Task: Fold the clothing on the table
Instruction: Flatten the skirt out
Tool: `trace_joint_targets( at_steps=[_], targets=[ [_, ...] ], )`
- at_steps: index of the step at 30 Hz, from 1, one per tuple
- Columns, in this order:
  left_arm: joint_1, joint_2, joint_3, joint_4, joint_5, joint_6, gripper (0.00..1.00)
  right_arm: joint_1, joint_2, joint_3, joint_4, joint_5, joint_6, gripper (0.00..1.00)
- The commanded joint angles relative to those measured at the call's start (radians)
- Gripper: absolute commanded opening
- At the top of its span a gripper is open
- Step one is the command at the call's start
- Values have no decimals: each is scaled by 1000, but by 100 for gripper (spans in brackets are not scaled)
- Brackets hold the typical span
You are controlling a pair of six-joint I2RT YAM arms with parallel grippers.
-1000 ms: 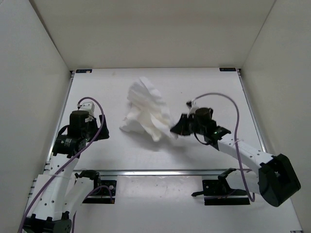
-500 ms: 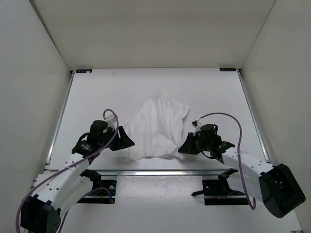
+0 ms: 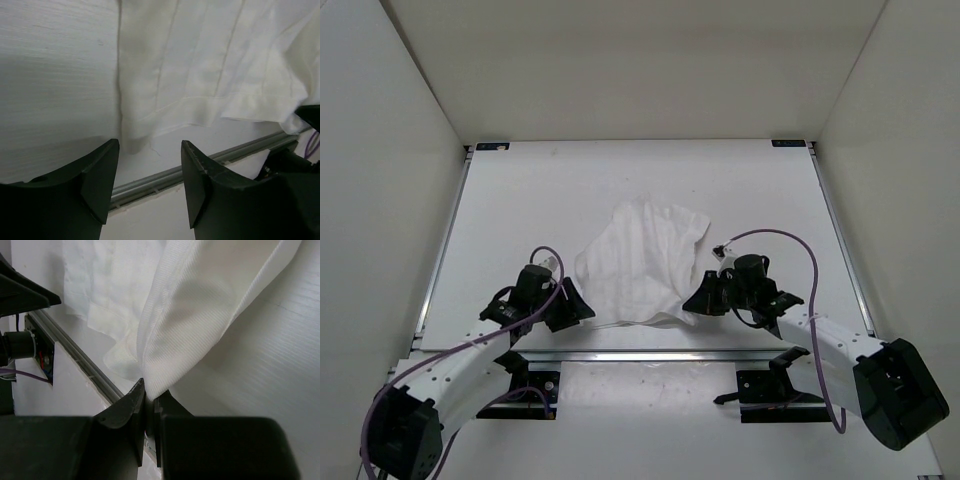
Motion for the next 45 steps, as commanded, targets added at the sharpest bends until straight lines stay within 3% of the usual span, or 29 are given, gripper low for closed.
trace_joint_targets(
  at_steps=[1,7,9,11,13,18,23,26,29,32,36,39,41,45],
  targets=[
    [-17,45,4,3,-79,-4,62,-11,-29,-17,76,-16,-23,0],
    [-53,149,11,50,-105,-3,56,-22,-60,-23,65,-28,-32,0],
    [-62,178,11,108,-99,-7,47,-25,-63,-23,58,-34,-36,0],
    [-82,224,27,153,-77,-3,33,-34,-58,-20,58,-52,-33,0],
    [-86,251,63,187,-64,-1,0,-53,-45,9,45,-65,-40,1],
    [-19,284,419,52,-96,128,0,-117,-14,269,-128,-100,-102,0],
    [-7,275,916,-182,-151,246,0,-137,-31,704,-335,-72,-155,0],
    [-11,287,1174,-290,-113,266,0,-117,-60,838,-412,-95,-132,0],
    [-4,241,1211,-307,-88,257,0,-91,-92,875,-397,-124,-66,0],
    [74,214,1185,-299,-15,255,0,-106,-68,888,-370,-175,-40,0],
    [118,289,1108,-240,32,284,0,-160,94,932,-332,-273,-41,0],
    [153,411,1146,-227,44,312,0,-191,251,1028,-301,-322,-47,0],
    [196,526,1252,-220,48,324,0,-195,357,1154,-338,-321,-73,1],
    [251,732,1583,-342,62,355,0,-180,601,1574,-532,-264,-168,0]
  ],
)
